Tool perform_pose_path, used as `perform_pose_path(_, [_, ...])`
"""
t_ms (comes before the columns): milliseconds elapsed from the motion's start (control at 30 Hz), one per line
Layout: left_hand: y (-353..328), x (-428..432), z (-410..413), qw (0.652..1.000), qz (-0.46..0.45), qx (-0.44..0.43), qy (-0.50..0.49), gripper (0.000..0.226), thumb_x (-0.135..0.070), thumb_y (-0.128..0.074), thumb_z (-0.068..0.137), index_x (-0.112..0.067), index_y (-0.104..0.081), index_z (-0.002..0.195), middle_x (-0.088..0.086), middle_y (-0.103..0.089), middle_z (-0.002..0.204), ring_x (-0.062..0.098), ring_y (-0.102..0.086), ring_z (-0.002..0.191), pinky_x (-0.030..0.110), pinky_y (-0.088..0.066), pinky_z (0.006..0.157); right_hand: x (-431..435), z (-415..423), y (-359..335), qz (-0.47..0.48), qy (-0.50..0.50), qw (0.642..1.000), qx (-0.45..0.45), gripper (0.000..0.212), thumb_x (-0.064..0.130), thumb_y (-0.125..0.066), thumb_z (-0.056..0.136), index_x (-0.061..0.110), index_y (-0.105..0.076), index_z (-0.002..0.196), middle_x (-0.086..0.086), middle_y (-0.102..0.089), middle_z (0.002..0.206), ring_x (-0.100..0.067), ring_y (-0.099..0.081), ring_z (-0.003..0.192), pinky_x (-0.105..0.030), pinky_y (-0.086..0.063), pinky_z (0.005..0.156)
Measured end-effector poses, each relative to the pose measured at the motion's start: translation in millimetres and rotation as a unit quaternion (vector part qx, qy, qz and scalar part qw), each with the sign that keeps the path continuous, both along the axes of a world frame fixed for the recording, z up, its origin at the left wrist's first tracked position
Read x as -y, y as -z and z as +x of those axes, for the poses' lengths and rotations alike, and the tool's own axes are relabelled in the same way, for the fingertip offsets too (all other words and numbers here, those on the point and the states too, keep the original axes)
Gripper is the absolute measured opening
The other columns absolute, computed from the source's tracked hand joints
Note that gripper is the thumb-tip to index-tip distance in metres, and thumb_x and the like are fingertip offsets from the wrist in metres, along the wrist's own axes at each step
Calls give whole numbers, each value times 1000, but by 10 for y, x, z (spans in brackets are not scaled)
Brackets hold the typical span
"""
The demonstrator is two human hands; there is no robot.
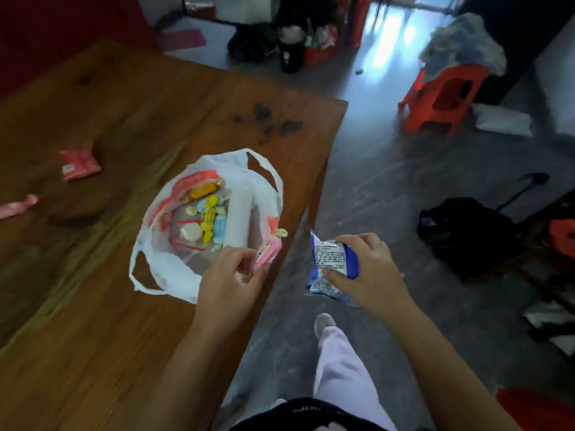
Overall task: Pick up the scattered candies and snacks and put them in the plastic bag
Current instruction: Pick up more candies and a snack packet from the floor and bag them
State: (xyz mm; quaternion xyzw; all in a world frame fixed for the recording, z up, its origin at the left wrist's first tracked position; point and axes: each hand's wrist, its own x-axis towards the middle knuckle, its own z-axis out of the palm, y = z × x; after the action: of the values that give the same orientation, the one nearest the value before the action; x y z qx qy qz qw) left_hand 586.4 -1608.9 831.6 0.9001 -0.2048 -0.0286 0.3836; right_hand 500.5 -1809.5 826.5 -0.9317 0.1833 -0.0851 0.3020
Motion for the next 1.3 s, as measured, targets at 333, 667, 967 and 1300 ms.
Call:
perform_pose_path(333, [-182, 215, 492, 954, 7, 10, -301, 25, -22, -68, 78, -8, -62, 99, 0, -59, 91, 17, -54, 82, 24, -38, 67, 371, 1734, -194, -13, -315, 949, 17, 59, 38, -72, 71, 19, -46, 121, -5, -46, 120, -12, -35, 103, -24, -39, 78])
perform_pose_path(667, [-8, -136, 312, 888, 37, 5, -458, 17, -10, -73, 72, -9, -64, 86, -11, -51, 74, 10, -52, 65, 17, -35, 58, -365, 2622, 72, -40, -520, 853, -33, 58, 39, -65, 76, 20, -42, 126, -8, -41, 126, -25, -34, 117, -36, -40, 88])
perform_pose_path(967, [163, -196, 503, 893, 51, -35, -445, 22, -14, -72, 73, -10, -66, 94, 4, -62, 89, 21, -58, 76, 32, -48, 65, -644, 3092, 212, -121, -546, 828, -37, 59, 43, -59, 80, 18, -39, 130, -8, -44, 132, -24, -32, 124, -37, -32, 98])
perform_pose_path(1300, [362, -91, 896, 900, 133, -52, -412, 28, -22, -61, 82, -7, -60, 106, 13, -61, 106, 30, -54, 96, 38, -42, 78, -325, 2876, 103, -70, -489, 869, 22, 51, 35, -61, 82, 12, -48, 125, -11, -51, 129, -24, -39, 125, -35, -41, 91])
